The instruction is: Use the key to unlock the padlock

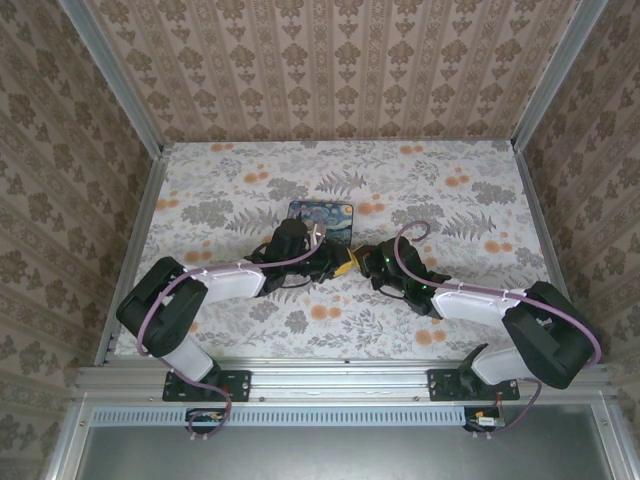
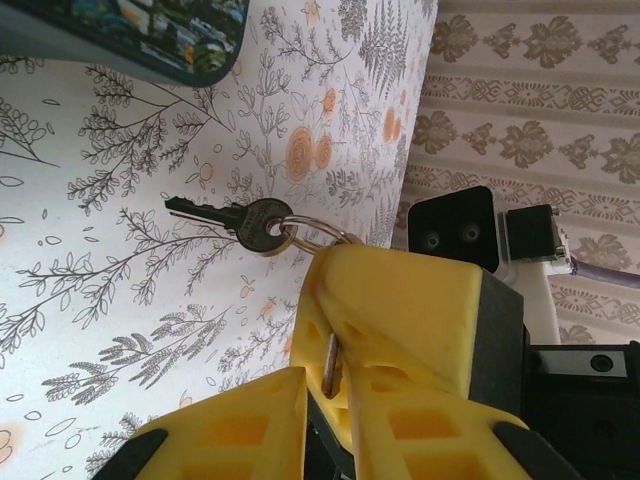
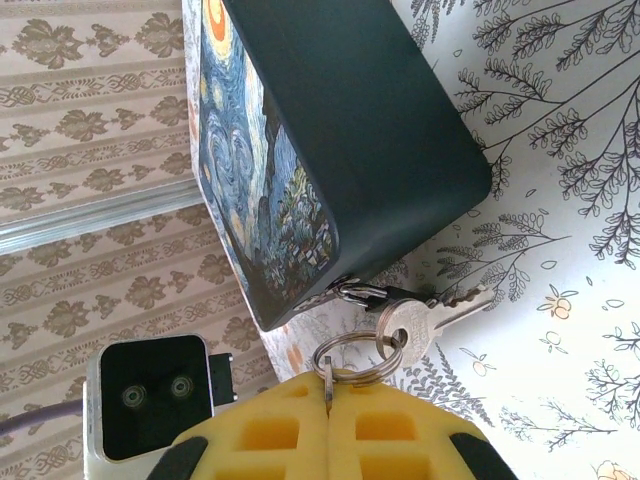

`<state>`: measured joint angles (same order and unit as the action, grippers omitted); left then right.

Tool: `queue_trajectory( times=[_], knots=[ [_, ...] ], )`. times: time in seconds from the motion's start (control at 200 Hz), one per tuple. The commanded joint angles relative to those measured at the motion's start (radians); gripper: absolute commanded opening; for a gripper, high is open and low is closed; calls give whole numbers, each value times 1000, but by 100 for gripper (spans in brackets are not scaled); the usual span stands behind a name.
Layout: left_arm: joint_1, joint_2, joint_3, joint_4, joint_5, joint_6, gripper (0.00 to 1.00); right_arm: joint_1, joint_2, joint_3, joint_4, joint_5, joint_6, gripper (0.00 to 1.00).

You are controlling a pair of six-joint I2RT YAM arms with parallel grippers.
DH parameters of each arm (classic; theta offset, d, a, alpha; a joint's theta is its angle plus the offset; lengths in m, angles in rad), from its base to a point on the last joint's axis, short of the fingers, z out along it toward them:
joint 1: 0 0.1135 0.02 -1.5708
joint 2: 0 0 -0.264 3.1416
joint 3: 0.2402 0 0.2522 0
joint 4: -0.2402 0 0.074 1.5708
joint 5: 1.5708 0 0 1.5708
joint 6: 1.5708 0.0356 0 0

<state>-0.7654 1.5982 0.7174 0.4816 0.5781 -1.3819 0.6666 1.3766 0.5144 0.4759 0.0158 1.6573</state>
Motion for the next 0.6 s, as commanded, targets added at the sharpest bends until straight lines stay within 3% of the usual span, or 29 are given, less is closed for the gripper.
queue_trajectory(
  times=[0.0,0.345,0.42,0.595],
  knots=[
    [-1,13,-11,43,-10,-18,17,10,9,-16,58,-9,41,1],
    [31,18,-31,71,12,2,0,19,53,-28,98,-40,41,5],
    [47,13,-36,66,37,36,0,18,29,-38,70,-26,20,12],
    [80,-18,-29,-42,154,203,0,2,-84,-45,-116,10,-101,43]
  ],
)
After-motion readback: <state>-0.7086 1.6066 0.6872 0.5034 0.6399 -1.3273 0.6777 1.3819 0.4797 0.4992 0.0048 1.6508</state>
